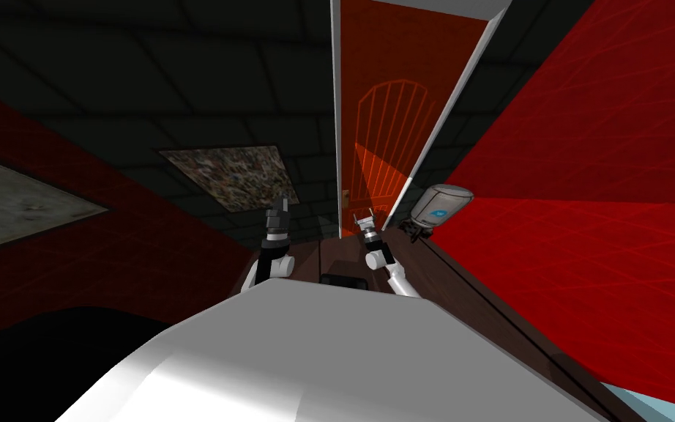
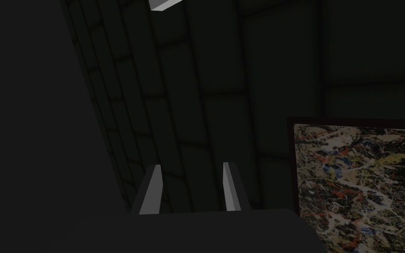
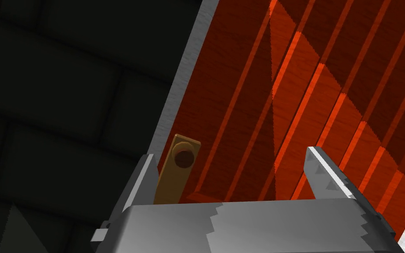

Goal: Pull the door open

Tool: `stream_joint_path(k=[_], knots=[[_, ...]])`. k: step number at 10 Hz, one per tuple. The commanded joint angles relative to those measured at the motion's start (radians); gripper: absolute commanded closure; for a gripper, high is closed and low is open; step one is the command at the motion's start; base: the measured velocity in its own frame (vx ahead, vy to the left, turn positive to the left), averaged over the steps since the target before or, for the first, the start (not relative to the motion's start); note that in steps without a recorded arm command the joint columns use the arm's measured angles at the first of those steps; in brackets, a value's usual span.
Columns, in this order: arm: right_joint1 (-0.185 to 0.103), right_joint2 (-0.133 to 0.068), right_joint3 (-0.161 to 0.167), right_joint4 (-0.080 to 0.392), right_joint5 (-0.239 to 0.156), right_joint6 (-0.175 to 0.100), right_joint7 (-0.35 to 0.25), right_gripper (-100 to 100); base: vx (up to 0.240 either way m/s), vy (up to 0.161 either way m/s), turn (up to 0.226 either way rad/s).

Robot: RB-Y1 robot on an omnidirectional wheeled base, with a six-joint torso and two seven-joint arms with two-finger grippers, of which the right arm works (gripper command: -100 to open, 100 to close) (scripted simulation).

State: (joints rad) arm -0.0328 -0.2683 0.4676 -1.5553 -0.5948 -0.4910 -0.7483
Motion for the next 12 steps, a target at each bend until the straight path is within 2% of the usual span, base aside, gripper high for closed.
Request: stream_joint_path(k=[1,12], knots=[[-0.023,-0.010,0.019,0.032,-0.022,0.003,-0.040,-100,0.100,0.044,-0.029],[-0.167,-0.077,0.148,0.252,-0.154,-0.005,-0.282,-100,0.092,0.046,-0.030]])
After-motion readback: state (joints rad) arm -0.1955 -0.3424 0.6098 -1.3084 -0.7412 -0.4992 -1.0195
